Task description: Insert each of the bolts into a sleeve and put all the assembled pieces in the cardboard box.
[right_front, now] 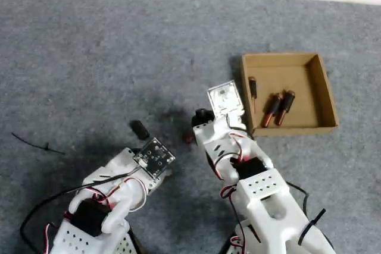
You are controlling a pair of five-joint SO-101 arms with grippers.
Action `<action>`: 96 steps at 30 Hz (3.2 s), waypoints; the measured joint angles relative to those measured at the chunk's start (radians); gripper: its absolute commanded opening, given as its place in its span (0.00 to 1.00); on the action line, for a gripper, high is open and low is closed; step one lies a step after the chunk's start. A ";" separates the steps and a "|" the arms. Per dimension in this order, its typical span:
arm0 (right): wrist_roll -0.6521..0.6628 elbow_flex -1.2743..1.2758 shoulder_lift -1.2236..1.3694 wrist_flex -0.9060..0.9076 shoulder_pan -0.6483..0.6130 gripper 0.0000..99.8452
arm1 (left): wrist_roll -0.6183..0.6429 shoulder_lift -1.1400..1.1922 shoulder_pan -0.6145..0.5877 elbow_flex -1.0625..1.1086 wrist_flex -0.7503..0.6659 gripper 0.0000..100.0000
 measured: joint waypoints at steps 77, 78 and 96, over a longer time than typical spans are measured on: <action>0.000 0.041 -0.003 0.000 0.008 0.00 | -0.071 1.237 0.023 -0.356 -0.295 0.01; 0.000 0.041 -0.003 0.000 0.008 0.00 | -0.071 1.237 0.021 -0.356 -0.295 0.01; 0.000 0.129 -0.012 -0.144 0.003 0.00 | 0.123 0.617 -0.224 -0.181 -0.295 0.01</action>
